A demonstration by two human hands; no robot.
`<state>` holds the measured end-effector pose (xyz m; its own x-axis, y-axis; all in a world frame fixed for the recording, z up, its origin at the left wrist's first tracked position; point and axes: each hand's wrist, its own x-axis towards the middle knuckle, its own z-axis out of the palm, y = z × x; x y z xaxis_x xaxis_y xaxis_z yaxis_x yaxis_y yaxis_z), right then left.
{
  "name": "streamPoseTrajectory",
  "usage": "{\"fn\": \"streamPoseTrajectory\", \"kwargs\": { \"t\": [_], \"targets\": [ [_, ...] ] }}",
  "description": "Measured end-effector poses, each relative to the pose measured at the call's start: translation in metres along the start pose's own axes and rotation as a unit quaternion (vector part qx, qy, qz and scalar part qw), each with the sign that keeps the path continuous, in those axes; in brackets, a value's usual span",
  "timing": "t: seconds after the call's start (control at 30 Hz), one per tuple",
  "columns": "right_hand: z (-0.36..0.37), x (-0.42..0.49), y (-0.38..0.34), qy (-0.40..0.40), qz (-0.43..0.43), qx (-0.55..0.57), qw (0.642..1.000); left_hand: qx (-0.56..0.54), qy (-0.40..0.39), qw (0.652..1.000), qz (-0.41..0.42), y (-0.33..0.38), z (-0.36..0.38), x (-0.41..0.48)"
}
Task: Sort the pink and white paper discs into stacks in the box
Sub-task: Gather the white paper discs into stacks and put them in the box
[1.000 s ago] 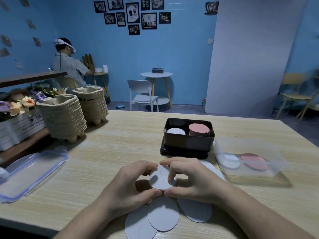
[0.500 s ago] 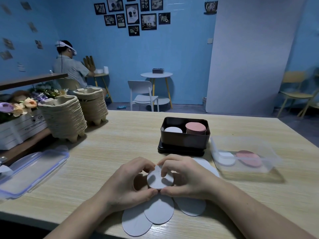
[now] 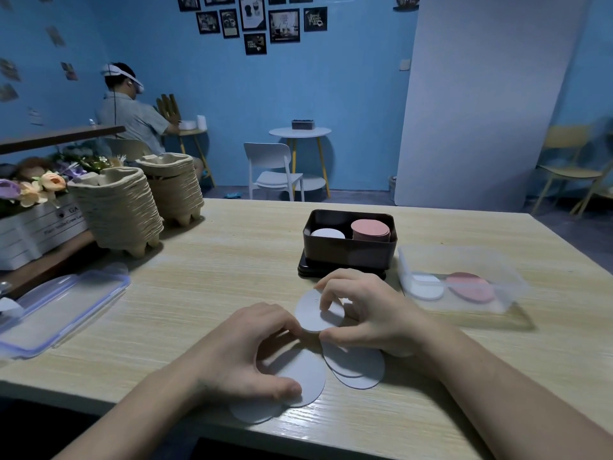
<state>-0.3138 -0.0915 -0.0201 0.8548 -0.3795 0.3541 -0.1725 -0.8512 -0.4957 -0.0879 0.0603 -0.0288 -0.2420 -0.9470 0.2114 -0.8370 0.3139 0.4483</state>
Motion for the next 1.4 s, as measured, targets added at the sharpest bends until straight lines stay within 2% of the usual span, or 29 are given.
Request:
{"fn": "streamPoseTrajectory", "kwargs": {
  "t": [0.13, 0.4, 0.57, 0.73, 0.93, 1.07, 1.4],
  "targets": [
    [-0.001, 0.000, 0.000, -0.003, 0.003, 0.008, 1.000, -0.013, 0.005, 1.000, -0.004, -0.001, -0.003, -0.004],
    [-0.002, 0.001, 0.002, -0.018, 0.022, 0.003, 1.000, 0.032, 0.049, 0.998, -0.016, -0.006, -0.003, -0.003],
    [-0.001, 0.001, 0.003, -0.024, 0.026, -0.007, 0.999, -0.003, 0.012, 0.999, -0.033, -0.010, -0.005, -0.008],
    [-0.002, 0.000, 0.004, -0.027, 0.031, -0.011, 0.999, -0.018, 0.024, 0.999, -0.034, -0.011, -0.005, -0.004],
    [-0.002, 0.002, 0.008, -0.020, 0.047, -0.034, 0.998, -0.053, 0.083, 0.995, -0.004, -0.015, -0.009, -0.008],
    [0.001, 0.002, 0.006, -0.023, 0.039, -0.043, 0.998, -0.030, 0.143, 0.988, 0.049, -0.018, -0.009, 0.003],
    [0.007, 0.005, 0.002, -0.028, 0.009, -0.034, 0.999, 0.022, 0.221, 0.972, 0.072, -0.024, 0.010, 0.023]
  ]
}}
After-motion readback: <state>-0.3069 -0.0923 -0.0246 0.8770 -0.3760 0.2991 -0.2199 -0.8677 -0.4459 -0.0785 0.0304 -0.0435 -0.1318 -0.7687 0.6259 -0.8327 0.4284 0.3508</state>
